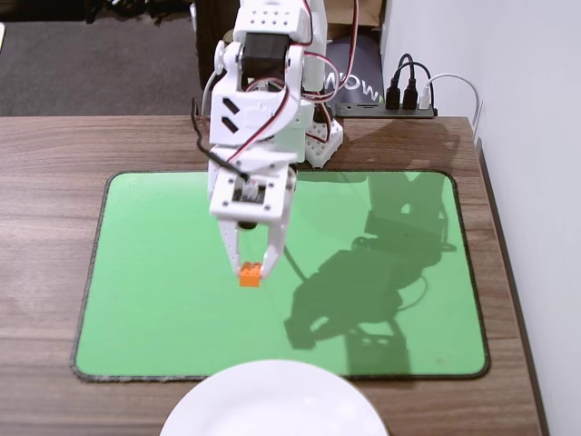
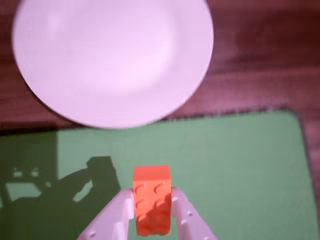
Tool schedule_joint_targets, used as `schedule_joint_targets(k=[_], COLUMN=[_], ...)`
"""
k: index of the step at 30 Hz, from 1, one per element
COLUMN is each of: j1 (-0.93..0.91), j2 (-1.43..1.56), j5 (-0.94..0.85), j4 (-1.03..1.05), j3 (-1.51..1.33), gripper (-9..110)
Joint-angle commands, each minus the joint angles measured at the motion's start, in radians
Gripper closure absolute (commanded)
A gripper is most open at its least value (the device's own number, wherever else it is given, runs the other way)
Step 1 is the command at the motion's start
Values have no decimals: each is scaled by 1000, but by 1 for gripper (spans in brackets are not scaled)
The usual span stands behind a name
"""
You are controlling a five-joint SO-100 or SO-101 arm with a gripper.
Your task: Grasp a lego block and put it on the plate.
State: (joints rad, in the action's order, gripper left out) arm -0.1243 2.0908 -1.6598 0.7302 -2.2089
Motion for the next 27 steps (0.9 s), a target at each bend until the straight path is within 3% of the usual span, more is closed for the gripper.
schedule_joint_targets(k=[1,11,27], j1=[9,14,66], j2=[41,-32,-491], j5=[-26,-29,63], j4=[-58,-239,-213], j3=[17,150,578], gripper=[98,98,98])
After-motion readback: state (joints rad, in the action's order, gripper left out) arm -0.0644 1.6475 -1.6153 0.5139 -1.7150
